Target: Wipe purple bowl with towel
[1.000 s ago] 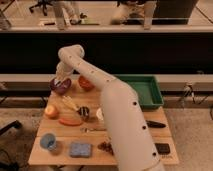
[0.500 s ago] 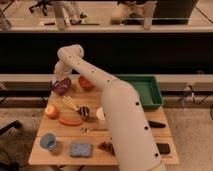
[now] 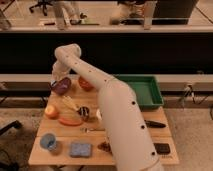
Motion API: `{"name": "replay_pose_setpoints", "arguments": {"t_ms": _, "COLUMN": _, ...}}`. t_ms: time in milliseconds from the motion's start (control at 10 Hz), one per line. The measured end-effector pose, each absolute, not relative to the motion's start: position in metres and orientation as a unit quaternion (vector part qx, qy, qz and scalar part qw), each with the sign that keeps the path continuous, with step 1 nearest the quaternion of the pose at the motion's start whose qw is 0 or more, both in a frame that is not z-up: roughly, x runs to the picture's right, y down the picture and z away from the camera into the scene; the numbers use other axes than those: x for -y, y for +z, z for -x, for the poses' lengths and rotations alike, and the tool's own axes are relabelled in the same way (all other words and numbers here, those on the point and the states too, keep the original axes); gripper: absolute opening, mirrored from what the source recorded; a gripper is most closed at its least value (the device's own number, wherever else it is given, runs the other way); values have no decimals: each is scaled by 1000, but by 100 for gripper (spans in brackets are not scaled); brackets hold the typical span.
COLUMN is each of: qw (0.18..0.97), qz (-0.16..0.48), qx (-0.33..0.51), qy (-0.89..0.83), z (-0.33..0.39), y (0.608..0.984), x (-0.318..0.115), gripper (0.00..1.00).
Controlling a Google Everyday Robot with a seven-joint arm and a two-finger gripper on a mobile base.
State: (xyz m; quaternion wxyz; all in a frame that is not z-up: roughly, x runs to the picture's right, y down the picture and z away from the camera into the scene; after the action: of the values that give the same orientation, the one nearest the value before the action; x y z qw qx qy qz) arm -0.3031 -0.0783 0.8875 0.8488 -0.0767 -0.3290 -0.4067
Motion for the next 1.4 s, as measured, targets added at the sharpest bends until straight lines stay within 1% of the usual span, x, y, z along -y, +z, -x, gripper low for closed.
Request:
{"name": "replay_pose_setpoints", "arguments": {"t_ms": 100, "qw": 849, "qz": 79, "qx": 331, "qy": -404, "z": 302, "y": 888, "x": 79, "gripper": 46}}
{"name": "replay_pose_setpoints", "arguments": {"t_ms": 300, "qw": 850, "qz": 83, "qx": 333, "qy": -400, "z": 301, "y": 888, "x": 79, "gripper": 67}}
{"name": "replay_pose_setpoints", "arguments": {"t_ms": 400, "qw": 850, "qz": 83, "qx": 334, "qy": -400, "z": 303, "y": 888, "x": 78, "gripper": 75}}
{"name": "replay_pose_setpoints", "arguments": {"t_ms": 500, "qw": 850, "qz": 83, "qx": 334, "qy": -400, "z": 304, "y": 887, "x": 78, "gripper": 80}}
{"name": "replay_pose_setpoints", "arguments": {"t_ms": 1100, "qw": 854, "qz": 76, "qx": 331, "qy": -395, "z": 303, "y": 887, "x": 82, "gripper": 80}}
{"name": "replay_pose_setpoints", "arguments": {"t_ms": 1400, "qw": 858, "qz": 59, "qx": 335, "qy": -384, "z": 294, "y": 875, "x": 93, "gripper": 80}}
